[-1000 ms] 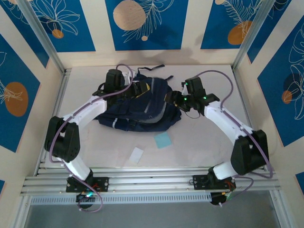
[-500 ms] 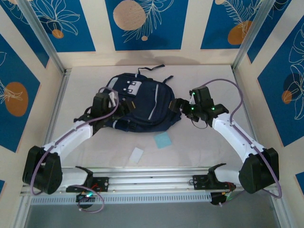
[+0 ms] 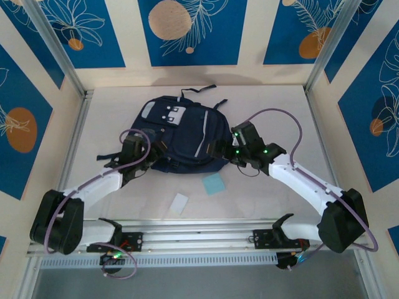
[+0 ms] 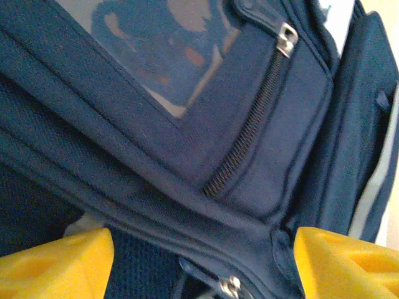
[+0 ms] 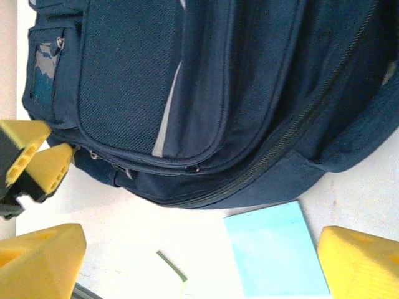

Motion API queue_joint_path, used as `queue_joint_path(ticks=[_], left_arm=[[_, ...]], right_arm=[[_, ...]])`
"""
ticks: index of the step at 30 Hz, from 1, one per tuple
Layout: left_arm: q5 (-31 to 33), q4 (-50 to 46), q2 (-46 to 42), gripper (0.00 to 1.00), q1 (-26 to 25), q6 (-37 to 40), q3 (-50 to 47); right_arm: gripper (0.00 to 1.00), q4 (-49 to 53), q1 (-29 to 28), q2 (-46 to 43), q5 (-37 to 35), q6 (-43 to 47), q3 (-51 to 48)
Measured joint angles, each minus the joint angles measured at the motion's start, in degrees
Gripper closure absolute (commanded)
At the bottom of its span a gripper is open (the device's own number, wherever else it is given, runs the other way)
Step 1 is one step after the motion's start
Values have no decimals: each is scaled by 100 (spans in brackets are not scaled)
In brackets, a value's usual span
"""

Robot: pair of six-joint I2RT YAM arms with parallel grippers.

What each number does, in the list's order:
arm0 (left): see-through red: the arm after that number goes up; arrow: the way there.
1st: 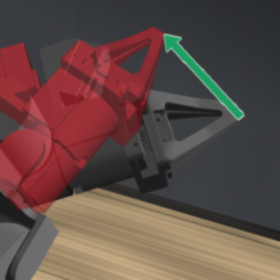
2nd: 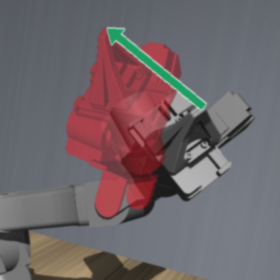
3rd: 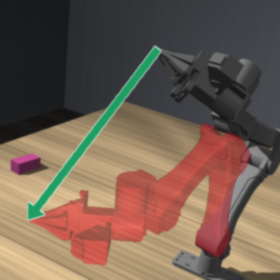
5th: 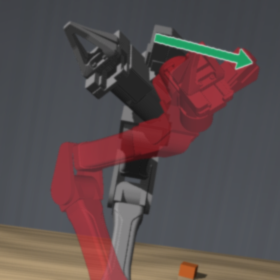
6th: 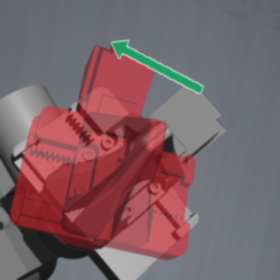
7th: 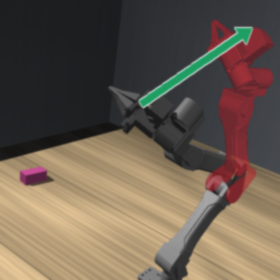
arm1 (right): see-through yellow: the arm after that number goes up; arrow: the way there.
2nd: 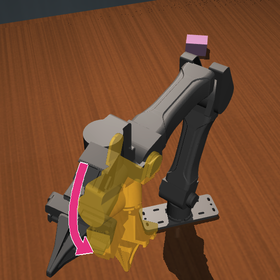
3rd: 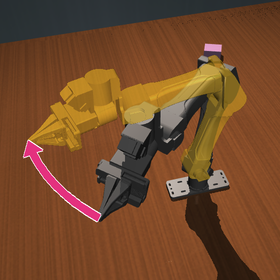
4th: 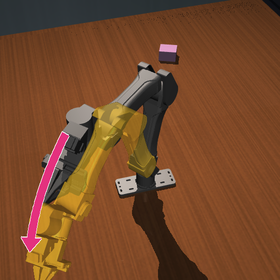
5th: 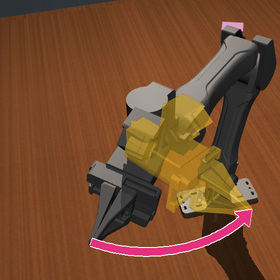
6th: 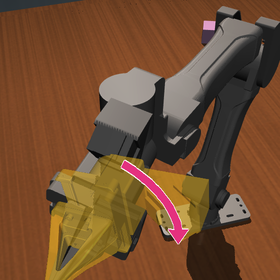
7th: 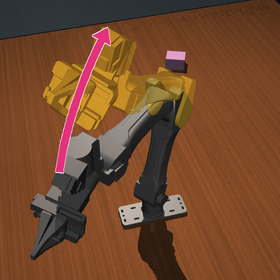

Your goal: Pack books, pencil case, and school supplies into a backpack

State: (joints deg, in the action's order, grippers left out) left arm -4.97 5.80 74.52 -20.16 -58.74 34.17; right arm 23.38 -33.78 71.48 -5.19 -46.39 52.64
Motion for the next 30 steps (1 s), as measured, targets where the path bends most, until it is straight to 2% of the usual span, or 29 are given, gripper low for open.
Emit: queue_joint_path(ticks=[4,6,7,9,11,12,17,20,24,30], left_arm=[[92,295,413,34,22,-144,76],[101,407,608,44,24,-210,168],[101,455,680,52,26,-240,197],[96,629,826,78,31,-304,210],[52,859,935,95,46,-413,212],[31,968,957,100,44,-481,216],[20,1185,907,100,-37,-804,221],[153,1080,647,100,-190,-960,221],[358,879,140,100,-439,-1154,197],[573,787,-181,100,-538,-1394,52]], right_arm=[[12,-267,-315,101,-48,-15,-15],[12,-411,-483,214,-83,11,-15],[12,-490,-562,280,-90,33,-15],[13,-684,-737,444,-103,63,-15],[14,-938,-933,636,-107,138,-17],[15,-1095,-1045,745,-111,186,-17],[16,-2092,-1740,1386,-308,564,-17],[23,-2627,-2065,1818,-413,723,15],[35,-3086,-2188,2393,-619,680,247],[46,-3552,-2238,2894,-1156,262,431]])
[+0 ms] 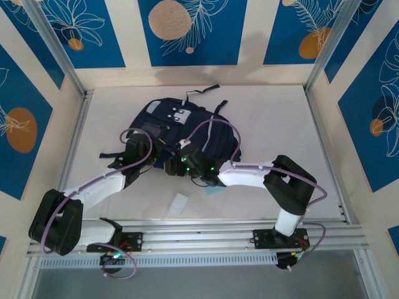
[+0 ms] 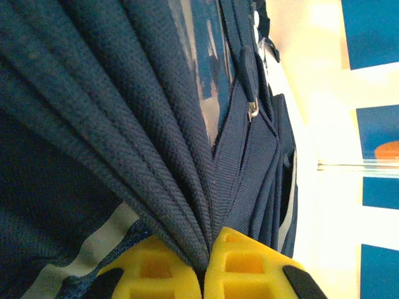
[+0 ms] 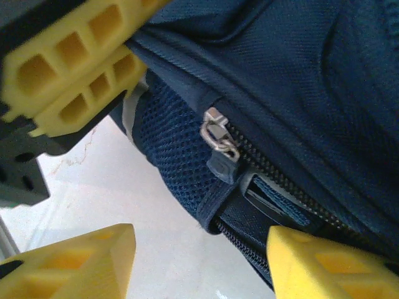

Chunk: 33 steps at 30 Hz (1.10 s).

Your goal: Pack books, pencil case, and school supplies into a backpack

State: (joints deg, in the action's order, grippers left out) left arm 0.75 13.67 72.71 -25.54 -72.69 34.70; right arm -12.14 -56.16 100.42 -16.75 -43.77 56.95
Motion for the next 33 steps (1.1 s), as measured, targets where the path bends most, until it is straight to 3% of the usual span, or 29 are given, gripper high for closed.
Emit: queue_joint_path(ticks=[3,11,18,21,33], left_arm=[[72,44,-2,100,-13,-118,-85],[260,308,-2,100,-142,-393,-267],[380,411,-13,100,-166,-481,-317],[404,409,-28,100,-181,-476,-328],[227,341,-28,100,74,-24,-273]], right_arm=[[52,-20,-24,214,-232,-229,144],[57,544,31,667,-811,-922,793],[81,1384,122,949,-1095,-1106,1392],[98,1497,142,942,-1113,-903,1392],[100,1845,588,118,-404,498,713]])
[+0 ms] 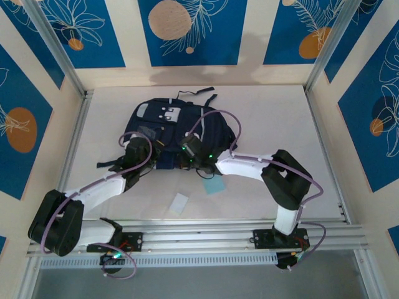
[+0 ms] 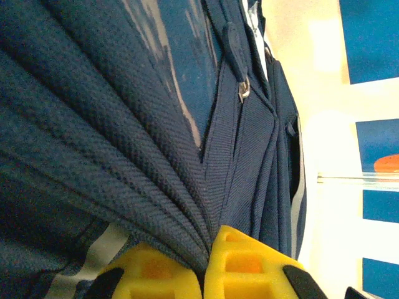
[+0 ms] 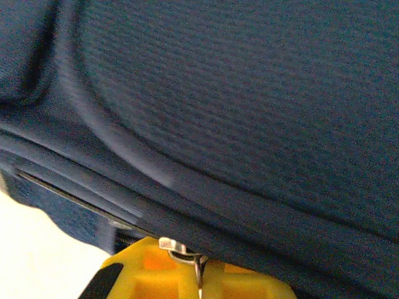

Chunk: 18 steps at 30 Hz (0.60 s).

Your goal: Pack books, pencil case, and school supplies into a backpack

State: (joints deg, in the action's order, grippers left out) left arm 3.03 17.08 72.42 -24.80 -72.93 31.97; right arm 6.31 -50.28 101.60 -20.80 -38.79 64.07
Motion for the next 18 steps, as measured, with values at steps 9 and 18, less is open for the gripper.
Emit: queue_joint_path(ticks=[9,18], left_arm=[[-385,-214,33,100,214,348,170],[-1084,-256,782,100,343,767,761]], right_arm=[[100,627,887,-861,601,957,-776],[100,1233,1709,-1436,1108,1676,-914]])
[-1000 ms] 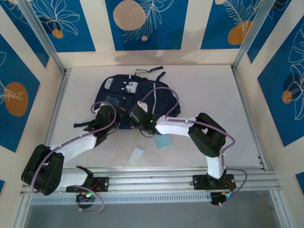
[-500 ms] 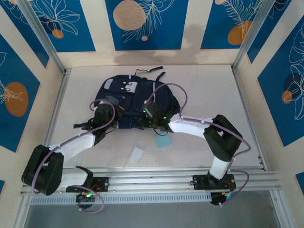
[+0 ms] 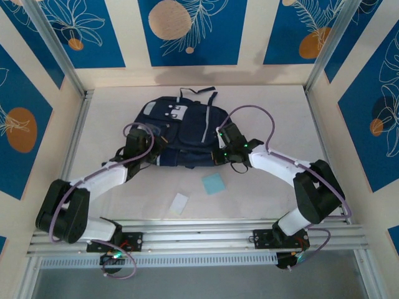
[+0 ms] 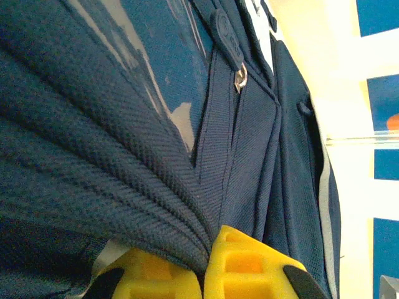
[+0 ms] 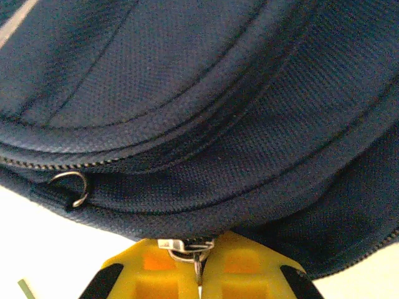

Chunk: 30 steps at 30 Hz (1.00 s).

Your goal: Pack books, pencil case, and school supplies into a backpack

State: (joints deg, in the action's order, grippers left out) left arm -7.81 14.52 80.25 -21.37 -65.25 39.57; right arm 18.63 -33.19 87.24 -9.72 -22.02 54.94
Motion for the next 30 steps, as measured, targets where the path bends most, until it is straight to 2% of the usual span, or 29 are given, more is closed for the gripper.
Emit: queue_joint_path(ticks=[5,6,8,9,11,14,20,24,28,30], left_arm=[[-509,-28,1014,100,208,455,938],[-636,-35,1263,88,249,544,1180],[-833,-42,1674,55,299,649,1613],[-911,-44,1856,46,317,723,1829],[-1045,-44,2026,38,332,754,2096],[-1143,-31,1926,32,337,776,2079],[-1119,177,800,26,223,387,710],[-964,313,400,26,-90,-2,109],[-859,468,511,35,-411,-208,116],[-837,638,752,47,-535,-260,251]], right_arm=[[100,188,-24,-46,431,61,2],[100,195,-52,-46,490,57,7],[100,197,-146,-39,566,9,31],[100,184,-219,-17,623,-37,59],[100,138,-374,70,743,-142,149],[100,74,-557,295,890,-339,328],[100,-160,-699,778,1019,-686,693],[100,-289,-774,953,1060,-901,850],[100,-398,-918,1043,1040,-1091,946],[100,-424,-1008,1049,1012,-1180,957]])
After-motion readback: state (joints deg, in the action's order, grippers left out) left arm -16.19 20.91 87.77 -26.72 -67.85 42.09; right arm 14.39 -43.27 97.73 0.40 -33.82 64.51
